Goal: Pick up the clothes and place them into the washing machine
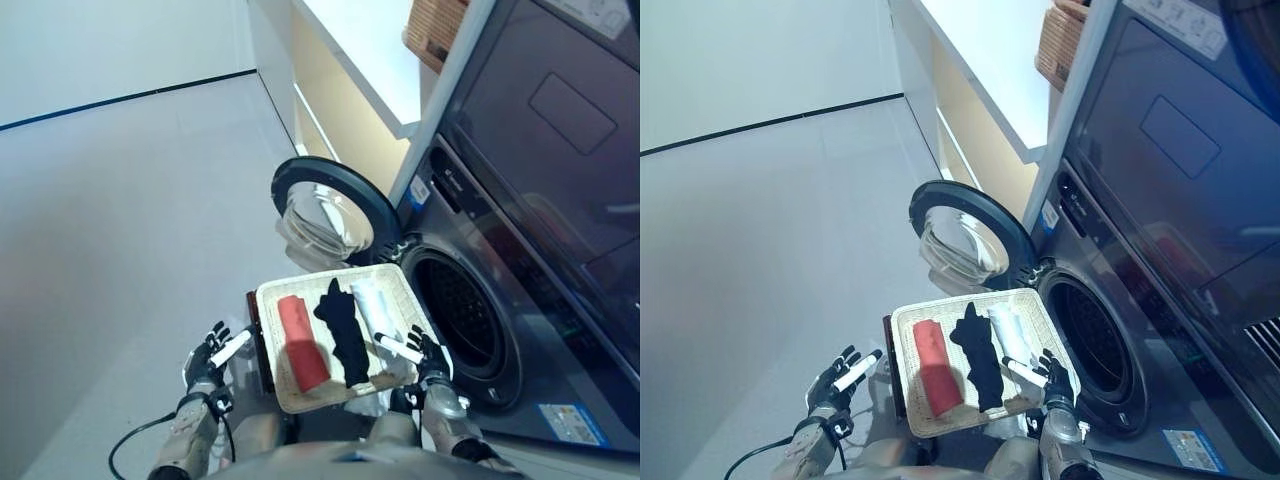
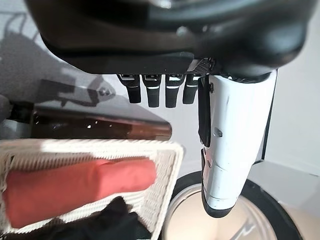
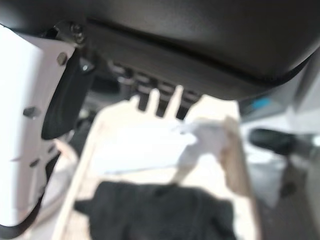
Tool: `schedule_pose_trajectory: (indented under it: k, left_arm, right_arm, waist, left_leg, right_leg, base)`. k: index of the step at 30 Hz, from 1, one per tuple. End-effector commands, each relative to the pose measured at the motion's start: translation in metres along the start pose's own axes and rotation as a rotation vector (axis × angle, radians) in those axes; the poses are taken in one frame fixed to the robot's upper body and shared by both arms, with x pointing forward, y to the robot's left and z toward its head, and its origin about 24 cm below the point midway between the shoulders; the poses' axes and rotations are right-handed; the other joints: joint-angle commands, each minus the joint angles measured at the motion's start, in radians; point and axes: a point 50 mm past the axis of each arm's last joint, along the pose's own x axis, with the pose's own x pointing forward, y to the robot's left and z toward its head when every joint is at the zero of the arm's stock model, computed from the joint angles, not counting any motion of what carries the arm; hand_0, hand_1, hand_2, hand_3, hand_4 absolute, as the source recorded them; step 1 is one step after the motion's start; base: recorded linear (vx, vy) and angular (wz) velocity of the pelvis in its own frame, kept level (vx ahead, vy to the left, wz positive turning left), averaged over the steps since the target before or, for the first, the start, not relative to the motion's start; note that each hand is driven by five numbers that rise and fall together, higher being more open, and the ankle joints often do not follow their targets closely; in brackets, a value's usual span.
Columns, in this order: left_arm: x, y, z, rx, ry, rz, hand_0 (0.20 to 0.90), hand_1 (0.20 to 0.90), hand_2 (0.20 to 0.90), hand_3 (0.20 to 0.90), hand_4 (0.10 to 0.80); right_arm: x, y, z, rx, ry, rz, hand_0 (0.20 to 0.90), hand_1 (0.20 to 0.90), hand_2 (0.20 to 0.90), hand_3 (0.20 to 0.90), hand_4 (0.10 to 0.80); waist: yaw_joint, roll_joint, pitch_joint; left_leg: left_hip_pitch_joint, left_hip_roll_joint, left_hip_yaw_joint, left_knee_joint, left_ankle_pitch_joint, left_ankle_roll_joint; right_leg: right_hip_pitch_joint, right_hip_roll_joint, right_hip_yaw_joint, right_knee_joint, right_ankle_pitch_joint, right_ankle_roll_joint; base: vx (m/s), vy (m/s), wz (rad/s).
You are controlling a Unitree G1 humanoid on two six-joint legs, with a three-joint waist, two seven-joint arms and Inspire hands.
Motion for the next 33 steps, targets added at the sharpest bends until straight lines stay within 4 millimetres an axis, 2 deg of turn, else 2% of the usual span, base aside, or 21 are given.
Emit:
schedule_pose_trajectory:
  k: [1,2,3,6,8,9,10,11,12,15,17,19,23,26,30,33]
  left_arm:
    - [0.006,-0.023,0.041,-0.083,-0.196,-0.074,0.9,0.9,0.9,0.9,0.8]
    - [0.006,-0.023,0.041,-0.083,-0.196,-0.074,0.9,0.9,0.9,0.9,0.8]
    - [0.006,-0.023,0.04,-0.102,-0.196,-0.065,0.9,0.9,0.9,0.9,0.8]
    - [0.009,-0.028,0.046,-0.099,-0.213,-0.081,0.9,0.9,0.9,0.9,0.8]
    - [0.009,-0.034,0.05,-0.088,-0.223,-0.112,0.9,0.9,0.9,0.9,0.8]
    - [0.009,-0.036,0.049,-0.085,-0.218,-0.122,0.9,0.9,0.9,0.9,0.8]
    - [0.008,-0.037,0.05,-0.083,-0.222,-0.131,0.9,0.9,0.9,0.9,0.8]
    - [0.007,-0.038,0.05,-0.076,-0.227,-0.143,0.9,0.9,0.9,0.9,0.8]
    - [0.007,-0.04,0.052,-0.063,-0.233,-0.151,0.9,0.9,0.9,0.9,0.8]
    - [0.006,-0.042,0.058,-0.043,-0.263,-0.167,0.9,0.9,0.9,0.9,0.8]
    - [0.007,-0.047,0.063,-0.037,-0.277,-0.185,0.9,0.9,0.9,0.9,0.8]
    - [0.009,-0.051,0.073,-0.01,-0.318,-0.201,0.9,0.9,0.9,0.9,0.8]
    - [0.006,-0.055,0.082,-0.013,-0.355,-0.229,0.9,0.9,0.9,0.9,0.8]
    - [0.0,-0.061,0.085,-0.007,-0.374,-0.286,0.9,0.9,0.9,0.9,0.8]
    - [-0.002,-0.064,0.083,0.011,-0.371,-0.317,0.9,0.9,0.9,0.9,0.8]
    - [-0.003,-0.07,0.089,0.013,-0.395,-0.343,0.9,0.9,0.9,0.9,0.8]
  right_arm:
    - [0.01,-0.009,0.053,0.011,-0.207,-0.035,0.9,0.9,0.9,0.9,0.8]
    - [0.01,-0.009,0.053,0.011,-0.207,-0.035,0.9,0.9,0.9,0.9,0.8]
    - [0.011,-0.008,0.058,0.005,-0.225,-0.03,0.9,0.9,0.9,0.9,0.8]
    - [0.013,-0.012,0.069,0.016,-0.264,-0.047,0.9,0.9,0.9,0.9,0.8]
    - [0.013,-0.017,0.072,0.029,-0.28,-0.073,0.9,0.9,0.9,0.9,0.8]
    - [0.013,-0.021,0.071,0.03,-0.277,-0.087,0.9,0.9,0.9,0.9,0.8]
    - [0.013,-0.024,0.07,0.026,-0.272,-0.1,0.9,0.9,0.9,0.9,0.8]
    - [0.013,-0.024,0.071,0.011,-0.277,-0.103,0.9,0.9,0.9,0.9,0.8]
    - [0.015,-0.023,0.077,-0.011,-0.292,-0.099,0.9,0.9,0.9,0.9,0.8]
    - [0.02,-0.017,0.094,-0.122,-0.341,-0.092,0.9,0.9,0.9,0.9,0.8]
    - [0.025,-0.017,0.107,-0.199,-0.363,-0.109,0.9,0.9,0.9,0.9,0.8]
    - [0.032,-0.02,0.128,-0.291,-0.382,-0.148,0.9,0.9,0.9,0.9,0.8]
    - [0.038,-0.027,0.145,-0.334,-0.384,-0.197,0.9,0.9,0.9,0.9,0.8]
    - [0.043,-0.046,0.158,-0.392,-0.341,-0.299,0.9,0.9,0.9,0.9,0.8]
    - [0.044,-0.056,0.168,-0.472,-0.337,-0.355,0.9,0.9,0.9,0.9,0.8]
    - [0.044,-0.06,0.174,-0.501,-0.351,-0.363,0.9,0.9,0.9,0.9,0.8]
  waist:
    - [-0.007,-0.034,0.022]
    - [-0.008,-0.033,0.022]
    - [-0.004,-0.032,0.021]
    - [-0.001,-0.019,0.038]
    - [-0.013,-0.013,0.044]
    - [-0.03,-0.004,0.039]
    - [-0.04,0.003,0.041]
    - [-0.03,0.01,0.056]
    - [-0.026,0.011,0.064]
    - [0.013,0.003,0.083]
    - [0.009,0.014,0.085]
    - [0.022,0.028,0.099]
    - [0.041,0.045,0.109]
    - [0.069,0.074,0.126]
    - [0.084,0.093,0.142]
    - [0.084,0.103,0.161]
  left_leg:
    - [0.007,0.097,-0.04,0.132,-0.127,-0.133]
    - [0.006,0.097,-0.042,0.132,-0.126,-0.133]
    - [-0.009,0.115,-0.061,0.12,-0.107,-0.145]
    - [-0.07,0.146,-0.086,0.115,-0.075,-0.171]
    - [-0.111,0.194,-0.028,0.123,-0.048,-0.184]
    - [-0.116,0.227,0.045,0.133,-0.044,-0.189]
    - [-0.117,0.255,0.094,0.147,-0.04,-0.195]
    - [-0.125,0.26,0.077,0.171,-0.043,-0.199]
    - [-0.148,0.253,0.056,0.194,-0.045,-0.197]
    - [-0.18,0.216,-0.12,0.222,-0.082,-0.222]
    - [-0.2,0.218,-0.105,0.21,-0.08,-0.216]
    - [-0.237,0.198,-0.082,0.216,-0.078,-0.206]
    - [-0.273,0.186,-0.059,0.219,-0.07,-0.202]
    - [-0.311,0.186,-0.054,0.233,-0.073,-0.203]
    - [-0.336,0.18,-0.055,0.252,-0.08,-0.201]
    - [-0.366,0.171,-0.057,0.272,-0.086,-0.196]
  right_leg:
    - [-0.007,0.003,-0.043,-0.001,0.18,0.001]
    - [-0.006,0.004,-0.044,-0.001,0.18,0.001]
    - [-0.008,0.022,-0.059,0.007,0.162,-0.003]
    - [-0.037,0.034,-0.096,0.027,0.124,-0.014]
    - [-0.042,0.016,-0.15,0.029,0.114,-0.015]
    - [-0.041,0.01,-0.181,0.028,0.108,-0.015]
    - [-0.039,0.01,-0.197,0.028,0.097,-0.019]
    - [-0.035,0.018,-0.19,0.033,0.089,-0.025]
    - [-0.044,0.018,-0.182,0.037,0.096,-0.027]
    - [-0.077,0.017,-0.14,0.048,0.096,-0.031]
    - [-0.085,-0.002,-0.144,0.048,0.105,-0.022]
    - [-0.121,-0.019,-0.138,0.054,0.115,-0.02]
    - [-0.155,-0.033,-0.139,0.053,0.129,-0.017]
    - [-0.184,-0.043,-0.147,0.063,0.129,-0.014]
    - [-0.208,-0.05,-0.143,0.077,0.126,-0.011]
    - [-0.252,-0.056,-0.127,0.101,0.123,-0.012]
  base:
    - [-0.018,-0.084,0.5]
    - [-0.042,-0.154,0.67]
    - [-0.07,-0.157,0.48]
    - [-0.138,-0.18,0.19]
    - [-0.093,-0.133,0.39]
    - [0.013,-0.062,0.78]
    - [0.04,-0.047,1.05]
    - [0.011,-0.023,0.89]
    - [-0.038,-0.024,0.55]
    - [-0.051,-0.019,-0.11]
    - [-0.045,0.005,-0.31]
    - [-0.114,0.09,0.13]
    - [-0.078,0.086,0.09]
    - [-0.056,0.05,0.05]
    - [-0.048,0.055,0.03]
    - [-0.052,0.051,-0.02]
